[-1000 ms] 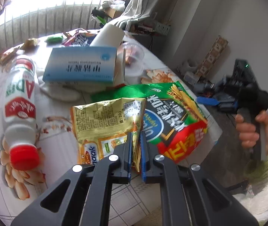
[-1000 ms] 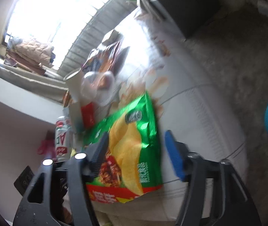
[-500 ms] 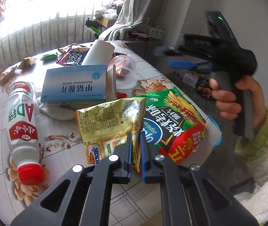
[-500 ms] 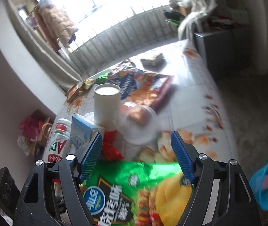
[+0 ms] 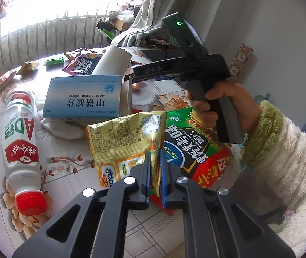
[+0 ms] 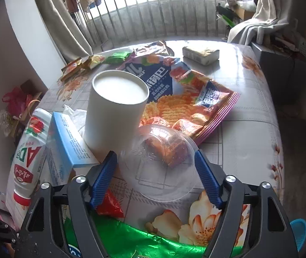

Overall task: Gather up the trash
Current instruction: 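Lift the yellow packet with the left tool while the right tool grasps the clear plastic lid, then carry the packet and lid to the wastebasket and open both tools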

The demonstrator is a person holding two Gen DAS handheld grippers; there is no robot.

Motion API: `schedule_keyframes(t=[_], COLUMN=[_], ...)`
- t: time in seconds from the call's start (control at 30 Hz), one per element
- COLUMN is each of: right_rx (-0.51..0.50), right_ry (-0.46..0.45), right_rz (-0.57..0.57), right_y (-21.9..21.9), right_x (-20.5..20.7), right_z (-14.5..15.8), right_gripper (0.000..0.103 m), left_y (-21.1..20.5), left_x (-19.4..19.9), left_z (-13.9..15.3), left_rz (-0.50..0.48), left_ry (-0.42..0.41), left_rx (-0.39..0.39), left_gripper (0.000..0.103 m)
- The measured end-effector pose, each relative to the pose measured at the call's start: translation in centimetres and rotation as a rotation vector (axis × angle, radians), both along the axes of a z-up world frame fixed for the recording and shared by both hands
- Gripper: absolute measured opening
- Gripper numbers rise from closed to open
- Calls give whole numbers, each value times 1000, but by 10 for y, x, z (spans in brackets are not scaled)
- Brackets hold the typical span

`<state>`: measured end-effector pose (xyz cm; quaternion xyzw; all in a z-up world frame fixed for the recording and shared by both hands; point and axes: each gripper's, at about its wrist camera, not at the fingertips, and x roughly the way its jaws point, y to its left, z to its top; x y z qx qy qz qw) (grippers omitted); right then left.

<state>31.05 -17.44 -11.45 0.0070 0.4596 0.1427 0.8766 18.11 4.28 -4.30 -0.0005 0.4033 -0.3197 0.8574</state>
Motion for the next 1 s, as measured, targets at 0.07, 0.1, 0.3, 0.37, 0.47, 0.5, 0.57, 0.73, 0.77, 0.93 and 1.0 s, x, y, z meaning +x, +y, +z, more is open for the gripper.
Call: schedule_keyframes(t=[0.07,0.1,0.3,0.37,0.47,0.5,0.57,0.73,0.77,0.93,1.0], right_rx=[18,25,50,66,107,121,137,182,194,254,274], right_ry=[0,1,-1,-1,5,6,3,-36,-48,-110,-140], right_rz=[-12,-18,-65,-80,-99,-106,-120,-156,-164,-196,-212], right_y=[-3,-3,-14,-19,-28,-31,-36,-53,-58,-79,-88], right_x=[0,0,-6,-10,-15,-17,-22,-41,-46,-70,-81], right_z=[-1,0,6,8,13,15,18,36,41,69,80], right_gripper=[67,66,66,66,66,66,66,66,66,66,66], left_y=[0,0,2,2,3,3,4,4,5,3,1], left_x=[0,0,2,1,-3,-5,-8,-19,-21,-33,-34], left_z=[-1,-1,0,1,5,6,10,22,24,43,51], left_rz=[-3,-3,4,7,11,11,11,16,15,9,0], left_ry=[0,1,-4,-9,-20,-26,-37,-75,-83,-132,-146], left_rx=[1,0,-5,-7,-12,-13,-15,-21,-24,-42,-51], left_gripper=[7,7,7,7,7,7,7,7,7,7,7])
